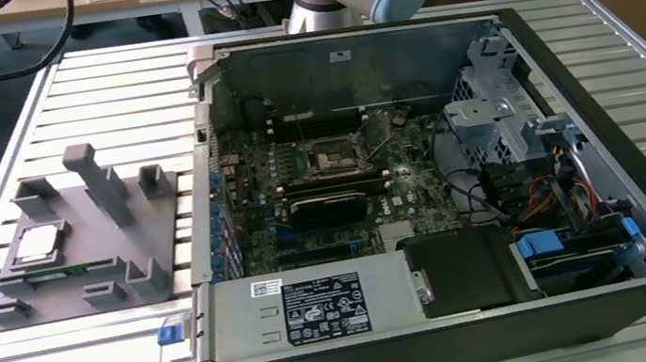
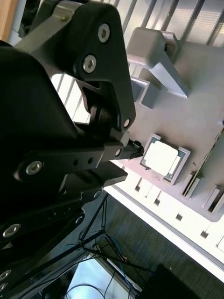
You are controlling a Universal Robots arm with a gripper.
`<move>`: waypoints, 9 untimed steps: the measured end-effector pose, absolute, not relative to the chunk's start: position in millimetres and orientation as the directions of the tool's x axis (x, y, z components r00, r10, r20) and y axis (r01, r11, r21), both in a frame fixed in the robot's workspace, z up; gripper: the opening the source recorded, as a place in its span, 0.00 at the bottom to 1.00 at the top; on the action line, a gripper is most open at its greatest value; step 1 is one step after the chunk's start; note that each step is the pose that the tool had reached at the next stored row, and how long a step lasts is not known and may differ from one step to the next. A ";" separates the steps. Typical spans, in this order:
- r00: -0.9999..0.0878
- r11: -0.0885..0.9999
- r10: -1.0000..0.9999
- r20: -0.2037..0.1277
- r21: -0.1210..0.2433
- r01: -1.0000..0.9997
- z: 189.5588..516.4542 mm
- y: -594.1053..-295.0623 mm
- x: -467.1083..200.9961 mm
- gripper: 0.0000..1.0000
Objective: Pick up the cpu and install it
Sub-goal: 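Pick up the cpu and move it towards the insertion slot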
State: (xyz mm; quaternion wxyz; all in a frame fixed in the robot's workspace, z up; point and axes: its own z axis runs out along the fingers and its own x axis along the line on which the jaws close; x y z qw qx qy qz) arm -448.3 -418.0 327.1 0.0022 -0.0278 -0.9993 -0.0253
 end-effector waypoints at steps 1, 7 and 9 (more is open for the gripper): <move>-0.999 0.998 0.047 0.006 0.050 0.047 325.3 -418.0 -448.4 0.29; -1.000 0.998 -0.027 0.007 0.051 -0.027 314.3 -418.0 -449.6 0.52; -1.000 0.998 -0.027 0.007 0.051 -0.027 310.6 -418.0 -451.4 0.58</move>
